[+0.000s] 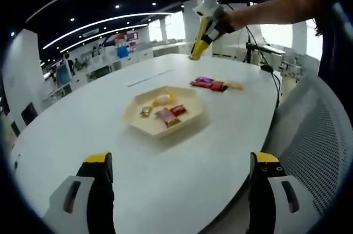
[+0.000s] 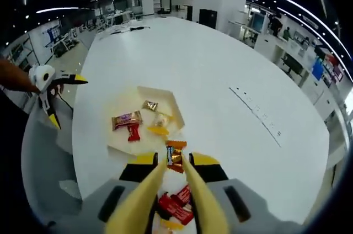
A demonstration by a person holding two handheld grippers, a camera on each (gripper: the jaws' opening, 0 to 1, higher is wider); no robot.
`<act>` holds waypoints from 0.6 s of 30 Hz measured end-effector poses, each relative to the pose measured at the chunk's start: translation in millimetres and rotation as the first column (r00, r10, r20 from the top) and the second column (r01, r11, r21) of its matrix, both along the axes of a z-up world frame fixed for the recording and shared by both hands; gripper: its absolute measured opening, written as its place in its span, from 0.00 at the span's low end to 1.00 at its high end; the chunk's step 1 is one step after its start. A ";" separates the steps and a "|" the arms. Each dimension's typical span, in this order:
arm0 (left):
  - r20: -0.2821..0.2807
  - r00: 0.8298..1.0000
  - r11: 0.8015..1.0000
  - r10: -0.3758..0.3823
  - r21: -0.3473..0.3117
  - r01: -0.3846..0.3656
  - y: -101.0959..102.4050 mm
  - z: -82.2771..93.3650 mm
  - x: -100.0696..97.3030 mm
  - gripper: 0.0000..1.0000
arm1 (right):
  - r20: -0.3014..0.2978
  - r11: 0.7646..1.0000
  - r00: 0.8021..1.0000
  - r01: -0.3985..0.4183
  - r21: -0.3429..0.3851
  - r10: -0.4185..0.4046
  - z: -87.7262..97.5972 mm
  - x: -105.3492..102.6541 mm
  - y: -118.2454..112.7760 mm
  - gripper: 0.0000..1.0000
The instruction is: Place the target food into the container with the food tongs after gripping and lifting it, then release it inside without dropping or visibly crushing the food.
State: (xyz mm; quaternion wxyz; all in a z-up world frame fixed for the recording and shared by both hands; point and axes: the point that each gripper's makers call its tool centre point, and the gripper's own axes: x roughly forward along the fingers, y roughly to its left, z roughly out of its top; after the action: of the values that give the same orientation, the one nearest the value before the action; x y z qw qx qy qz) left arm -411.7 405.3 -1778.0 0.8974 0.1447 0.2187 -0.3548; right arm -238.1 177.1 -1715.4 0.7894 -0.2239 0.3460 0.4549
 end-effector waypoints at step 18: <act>-0.001 1.000 1.000 0.007 -0.011 -0.007 1.3 0.1 1.5 1.00 | -0.004 0.989 0.989 -0.149 0.016 0.149 8.5 -6.1 116.3 0.21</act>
State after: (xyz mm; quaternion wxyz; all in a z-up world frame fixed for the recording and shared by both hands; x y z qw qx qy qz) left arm -410.3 406.6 -1777.9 0.8994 0.1385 0.2178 -0.3528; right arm -244.2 293.4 -1707.0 0.7541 -0.2416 0.3268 0.5159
